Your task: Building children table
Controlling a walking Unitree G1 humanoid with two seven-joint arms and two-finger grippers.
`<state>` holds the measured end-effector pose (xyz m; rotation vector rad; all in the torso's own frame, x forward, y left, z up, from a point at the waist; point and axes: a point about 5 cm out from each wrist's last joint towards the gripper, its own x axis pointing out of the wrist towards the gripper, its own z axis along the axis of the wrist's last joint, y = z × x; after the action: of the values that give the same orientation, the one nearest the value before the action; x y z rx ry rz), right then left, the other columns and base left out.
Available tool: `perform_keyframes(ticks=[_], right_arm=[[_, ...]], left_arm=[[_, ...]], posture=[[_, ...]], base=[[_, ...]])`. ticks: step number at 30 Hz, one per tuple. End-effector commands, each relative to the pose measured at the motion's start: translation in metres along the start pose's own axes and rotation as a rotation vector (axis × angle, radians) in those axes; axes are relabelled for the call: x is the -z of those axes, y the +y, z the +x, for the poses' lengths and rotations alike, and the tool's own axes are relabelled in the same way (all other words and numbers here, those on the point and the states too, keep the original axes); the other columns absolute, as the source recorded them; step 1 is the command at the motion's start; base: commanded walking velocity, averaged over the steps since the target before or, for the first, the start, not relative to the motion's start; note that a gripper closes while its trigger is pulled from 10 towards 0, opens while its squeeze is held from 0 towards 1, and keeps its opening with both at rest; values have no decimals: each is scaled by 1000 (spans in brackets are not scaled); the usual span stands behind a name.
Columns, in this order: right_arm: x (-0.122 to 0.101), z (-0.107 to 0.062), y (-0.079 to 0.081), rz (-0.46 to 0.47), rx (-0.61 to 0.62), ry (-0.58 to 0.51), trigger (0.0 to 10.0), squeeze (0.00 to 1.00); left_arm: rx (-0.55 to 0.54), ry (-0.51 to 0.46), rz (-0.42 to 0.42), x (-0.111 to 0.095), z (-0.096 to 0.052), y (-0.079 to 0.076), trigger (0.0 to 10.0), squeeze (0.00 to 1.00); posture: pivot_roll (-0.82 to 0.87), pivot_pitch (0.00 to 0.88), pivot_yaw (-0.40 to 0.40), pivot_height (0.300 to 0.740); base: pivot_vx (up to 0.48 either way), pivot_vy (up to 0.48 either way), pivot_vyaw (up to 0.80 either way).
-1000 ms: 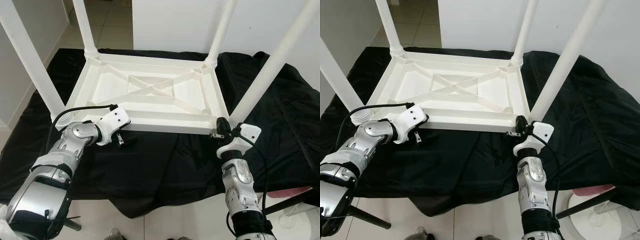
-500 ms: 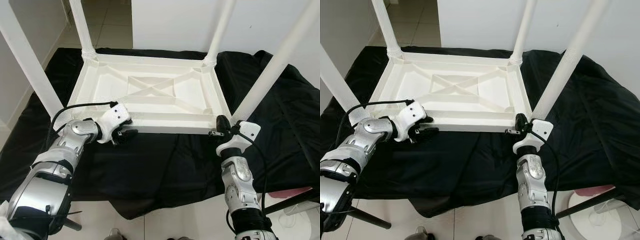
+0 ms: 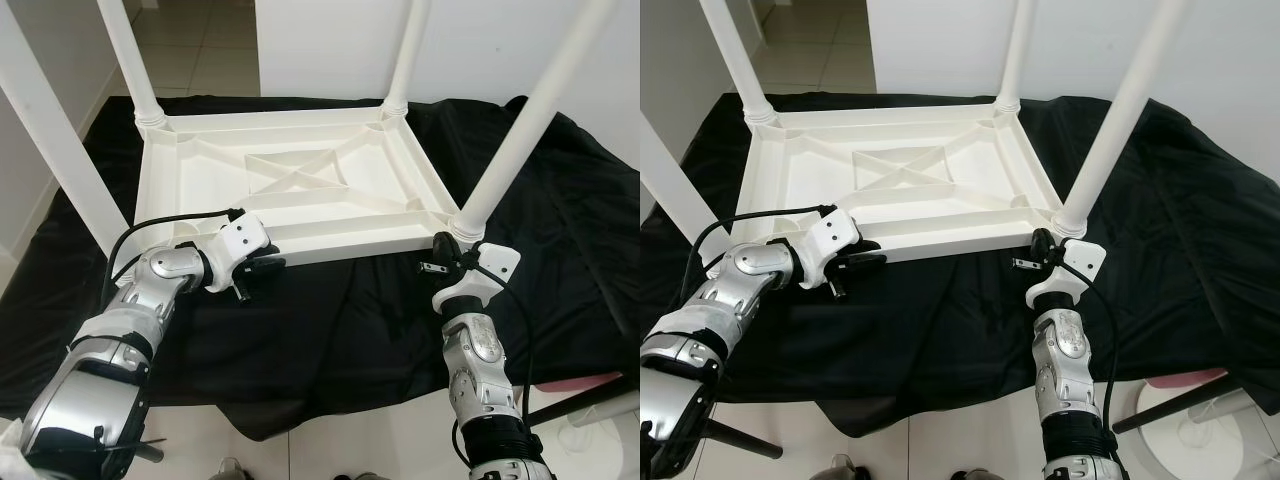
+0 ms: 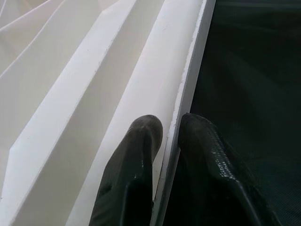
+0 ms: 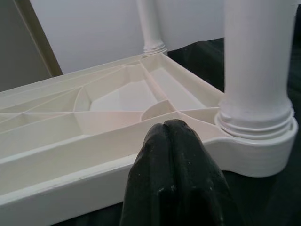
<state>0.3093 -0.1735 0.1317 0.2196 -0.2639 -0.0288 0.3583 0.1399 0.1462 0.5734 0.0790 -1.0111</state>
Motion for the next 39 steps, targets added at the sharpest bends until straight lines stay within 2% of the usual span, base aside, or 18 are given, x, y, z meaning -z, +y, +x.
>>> perform_keyframes(ticks=[1,2,3,4,8,9,10,11,15,16,17,18,20,23,26,30,33,39], right_arm=[[1,1,0,2,10,-2,10000,0],[1,1,0,3,9,-1,10000,0],[1,1,0,3,9,-1,10000,0],[1,2,1,4,8,0,10000,0],[2,3,4,6,-5,4,10000,0],[2,4,4,6,-7,4,10000,0],[2,4,4,6,-7,4,10000,0],[2,4,5,6,-11,4,10000,0],[3,5,5,5,-15,4,10000,0],[3,5,5,4,-16,5,10000,0],[3,5,5,4,-16,5,10000,0],[3,5,6,2,-17,7,10000,0],[3,5,6,2,-17,7,10000,0],[6,4,6,-3,-20,14,10000,0],[6,4,7,-3,-23,16,10000,0],[8,6,11,-5,-43,25,10000,0],[8,8,14,-11,-60,31,10000,0],[11,9,10,-41,-36,56,10000,0]], left_arm=[[25,-15,-60,7,7,-18,0,0],[29,-35,-68,5,9,-22,7922,0],[29,-35,-68,5,9,-22,7922,0],[33,-49,-73,3,10,-25,10000,0],[36,-81,-102,-1,10,-28,10000,0],[27,-88,-110,-2,9,-28,10000,576],[27,-88,-110,-2,9,-28,10000,576],[20,-100,-120,-3,6,-27,10000,1000],[-35,-139,-137,-8,-3,-22,10000,1000],[-44,-152,-146,-10,-7,-22,10000,529],[-44,-152,-146,-10,-7,-22,10000,529],[-77,-183,-150,-13,-12,-21,10000,0],[-77,-183,-150,-13,-12,-21,10000,0],[-190,-264,-211,-20,-39,-20,10000,0],[-178,-259,-241,-18,-45,-22,10000,0],[-111,-257,-307,-17,-68,-26,10000,0],[-155,-190,-275,-12,-87,-22,10000,0],[-180,-156,-281,-13,-105,-25,10000,0]], posture=[[22,109,-34,740],[30,108,-37,740],[30,108,-37,740],[35,109,-39,740],[41,108,-45,740],[43,108,-46,740],[43,108,-46,740],[46,108,-45,740],[49,107,-48,740],[49,107,-48,740],[49,107,-48,740],[51,107,-48,740],[51,107,-48,740],[59,104,-56,740],[63,103,-59,740],[75,100,-74,740],[82,100,-82,740],[89,98,-88,740]], base=[[0,0,0],[0,0,0],[0,0,0],[0,0,0],[0,0,0],[0,0,0],[0,0,0],[0,0,0],[0,0,0],[0,0,0],[0,0,0],[0,0,0],[0,0,0],[0,0,0],[0,0,0],[0,0,0],[0,0,0],[0,0,0]])
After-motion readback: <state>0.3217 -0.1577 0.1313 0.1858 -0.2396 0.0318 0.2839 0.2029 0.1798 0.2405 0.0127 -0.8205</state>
